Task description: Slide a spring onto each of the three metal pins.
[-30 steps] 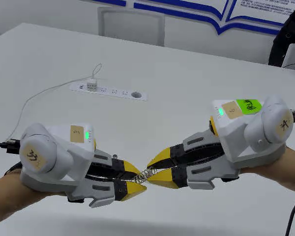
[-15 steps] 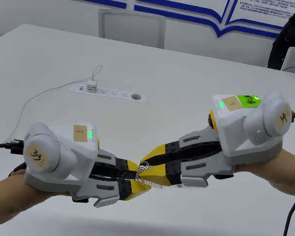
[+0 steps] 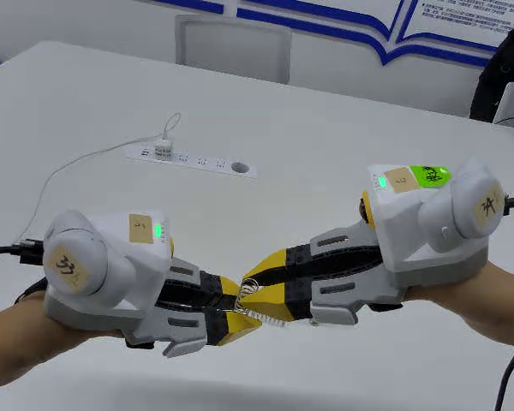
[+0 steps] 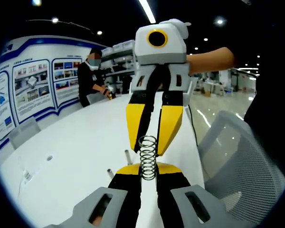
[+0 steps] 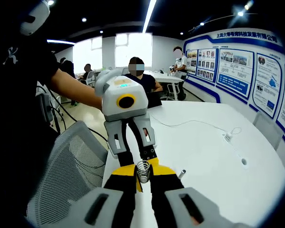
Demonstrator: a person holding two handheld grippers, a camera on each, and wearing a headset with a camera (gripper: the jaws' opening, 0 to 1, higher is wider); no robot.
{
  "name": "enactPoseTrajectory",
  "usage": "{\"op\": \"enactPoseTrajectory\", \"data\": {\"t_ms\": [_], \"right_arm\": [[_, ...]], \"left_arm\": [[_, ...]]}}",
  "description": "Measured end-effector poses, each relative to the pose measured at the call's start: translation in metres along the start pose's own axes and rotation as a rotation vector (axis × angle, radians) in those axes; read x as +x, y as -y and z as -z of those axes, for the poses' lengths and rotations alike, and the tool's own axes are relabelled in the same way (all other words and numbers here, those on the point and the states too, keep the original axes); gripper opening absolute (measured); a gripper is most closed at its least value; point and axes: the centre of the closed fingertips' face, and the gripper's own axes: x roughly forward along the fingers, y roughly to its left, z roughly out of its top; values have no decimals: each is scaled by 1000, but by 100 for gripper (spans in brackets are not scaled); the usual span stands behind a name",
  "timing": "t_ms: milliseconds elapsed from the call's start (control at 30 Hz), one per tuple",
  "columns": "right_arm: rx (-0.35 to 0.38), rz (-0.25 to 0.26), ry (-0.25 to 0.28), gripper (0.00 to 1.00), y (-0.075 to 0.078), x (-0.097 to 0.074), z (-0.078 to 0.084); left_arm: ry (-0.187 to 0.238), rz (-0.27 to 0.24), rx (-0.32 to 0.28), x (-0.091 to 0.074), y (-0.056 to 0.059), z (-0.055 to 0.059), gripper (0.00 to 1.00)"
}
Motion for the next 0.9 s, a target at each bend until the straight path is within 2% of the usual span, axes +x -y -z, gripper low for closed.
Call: {"op": "enactPoseTrajectory", "data": {"t_ms": [533,733,900], "right_arm": [[3,-3,2,11,-4,3,-2],[-3,33,19,10,2,1,-6],[4,48,29,10,6,0,-8]], "left_arm": [[2,1,-2,-3,3,2,11],[36,-51,-21,-6,-6,-1,12],[38,-77,-29,-9,-12,-1,14]]}}
